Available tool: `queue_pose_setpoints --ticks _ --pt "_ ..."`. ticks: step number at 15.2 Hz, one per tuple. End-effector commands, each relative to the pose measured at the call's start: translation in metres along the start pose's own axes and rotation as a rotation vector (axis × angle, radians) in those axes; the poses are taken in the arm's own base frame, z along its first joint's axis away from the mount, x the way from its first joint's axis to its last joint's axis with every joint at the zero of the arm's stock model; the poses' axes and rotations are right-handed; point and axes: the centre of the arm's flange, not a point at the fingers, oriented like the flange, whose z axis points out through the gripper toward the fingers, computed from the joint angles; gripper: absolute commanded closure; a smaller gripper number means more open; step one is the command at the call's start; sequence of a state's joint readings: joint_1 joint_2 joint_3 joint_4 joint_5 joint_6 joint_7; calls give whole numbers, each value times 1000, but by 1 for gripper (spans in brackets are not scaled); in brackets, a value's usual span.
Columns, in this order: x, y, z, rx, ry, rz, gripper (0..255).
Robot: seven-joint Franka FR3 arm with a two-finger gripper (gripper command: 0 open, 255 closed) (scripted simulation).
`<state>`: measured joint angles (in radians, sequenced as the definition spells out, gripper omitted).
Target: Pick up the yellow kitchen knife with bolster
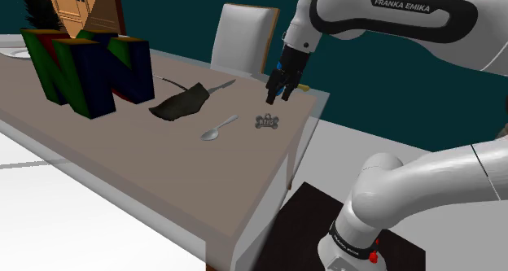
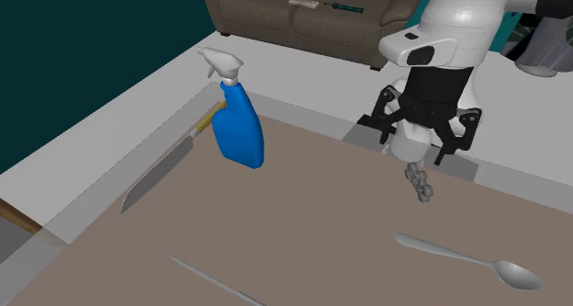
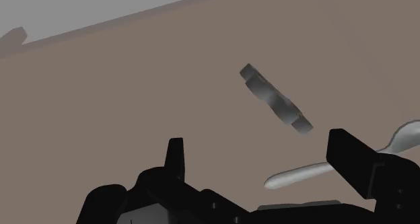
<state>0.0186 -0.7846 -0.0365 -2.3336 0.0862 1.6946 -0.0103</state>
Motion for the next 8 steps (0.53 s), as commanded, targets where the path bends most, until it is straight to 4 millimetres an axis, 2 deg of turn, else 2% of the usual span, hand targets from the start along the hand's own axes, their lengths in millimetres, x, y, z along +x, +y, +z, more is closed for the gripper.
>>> queue_pose_setpoints --ticks 1,8 --pt "0 0 0 0 0 0 0" --pt "41 80 5 -20 -9 -49 0"
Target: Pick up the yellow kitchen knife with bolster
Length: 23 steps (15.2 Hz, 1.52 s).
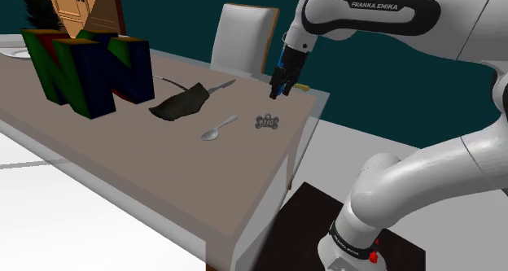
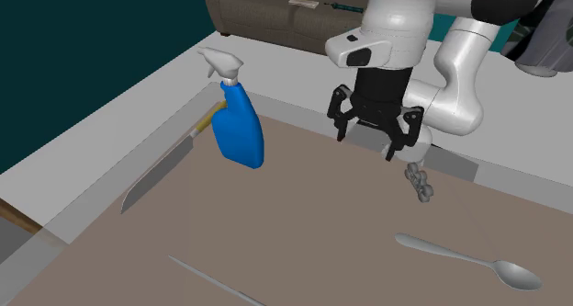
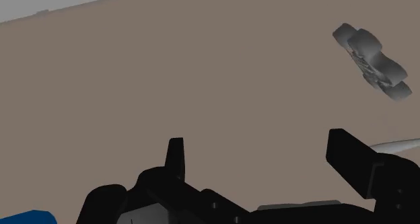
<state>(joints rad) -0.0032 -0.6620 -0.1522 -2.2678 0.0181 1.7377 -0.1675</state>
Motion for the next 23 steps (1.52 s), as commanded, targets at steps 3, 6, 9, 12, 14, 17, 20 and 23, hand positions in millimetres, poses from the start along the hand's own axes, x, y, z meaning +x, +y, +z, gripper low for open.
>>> queue_pose_setpoints --ticks 3,6,9,12,14,17,20,23 --pt "23 48 1 -12 -5 -29 0" --pt "41 82 2 -21 -9 -50 0" --pt "60 116 4 -29 -12 -71 0" --pt "79 149 5 -38 -16 -92 0" --pt "93 171 6 -43 -18 -105 0" --pt "113 204 7 -52 -22 -126 0" --pt "134 236 8 -60 -26 -147 0" --pt "156 268 9 -69 -29 -168 0"
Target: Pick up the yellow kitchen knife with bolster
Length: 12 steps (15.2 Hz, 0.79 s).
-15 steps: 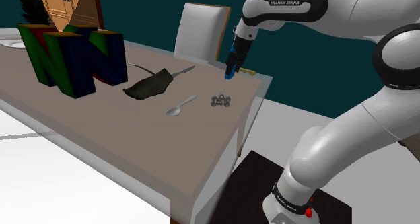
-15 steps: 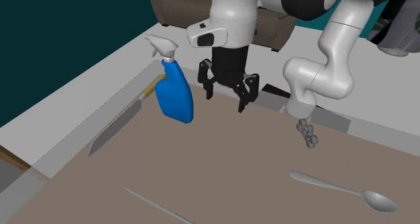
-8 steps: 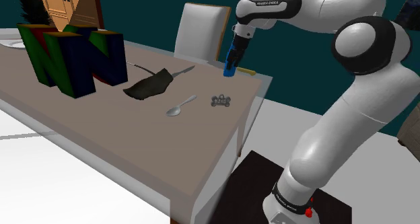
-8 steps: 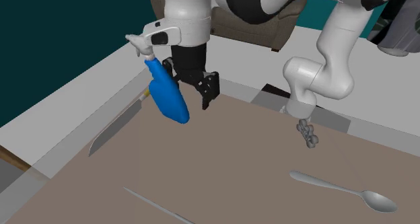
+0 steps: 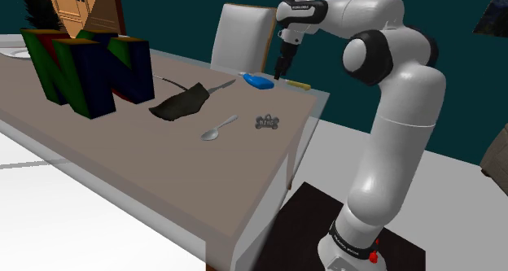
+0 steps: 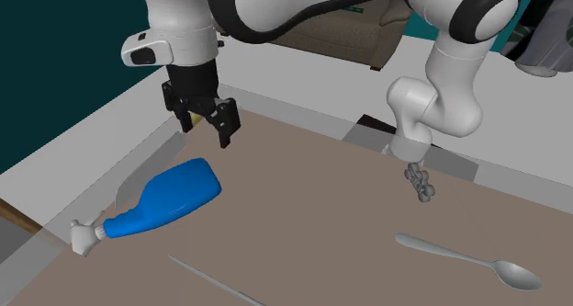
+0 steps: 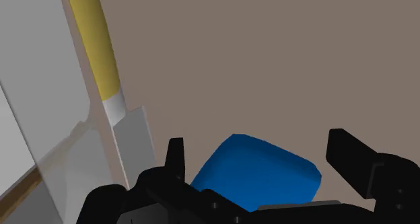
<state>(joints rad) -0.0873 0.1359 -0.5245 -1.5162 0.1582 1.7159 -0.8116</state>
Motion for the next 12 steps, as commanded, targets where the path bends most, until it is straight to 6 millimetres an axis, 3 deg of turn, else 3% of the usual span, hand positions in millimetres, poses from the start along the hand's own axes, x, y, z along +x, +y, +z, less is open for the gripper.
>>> queue_pose_setpoints --ticks 1,4,12 --pt "10 24 2 -6 -3 -17 0" --pt "26 54 4 -13 -6 -35 0" --pt "21 54 44 -13 -6 -35 0"
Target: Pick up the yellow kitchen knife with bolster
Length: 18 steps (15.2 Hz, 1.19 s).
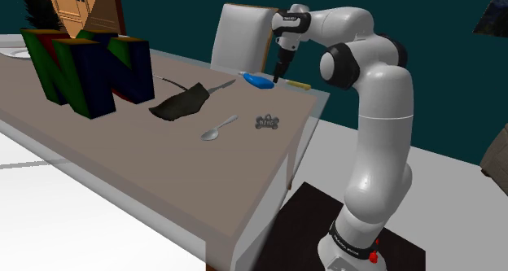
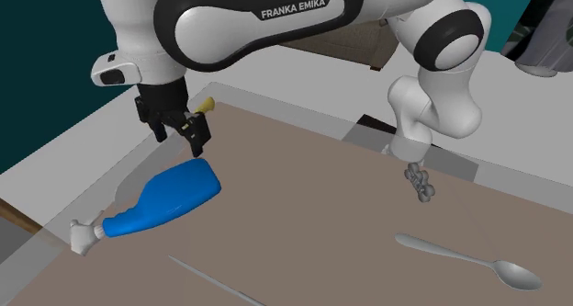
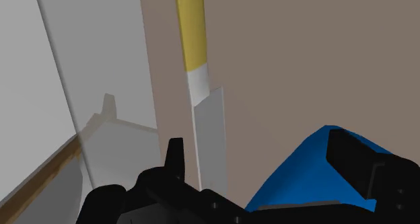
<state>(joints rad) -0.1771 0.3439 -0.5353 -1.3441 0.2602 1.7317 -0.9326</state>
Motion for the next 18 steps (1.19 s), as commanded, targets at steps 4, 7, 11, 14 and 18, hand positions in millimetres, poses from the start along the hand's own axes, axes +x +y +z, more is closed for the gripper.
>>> queue_pose_setpoints --ticks 4,7,11,14,18 --pt "-2 -4 7 6 -7 -1 255" --pt "-1 -4 6 6 -7 -1 255" --pt "0 -2 8 6 -7 0 255" --pt "2 -1 -8 6 -7 0 255" --pt "4 -1 -29 6 -7 0 255"
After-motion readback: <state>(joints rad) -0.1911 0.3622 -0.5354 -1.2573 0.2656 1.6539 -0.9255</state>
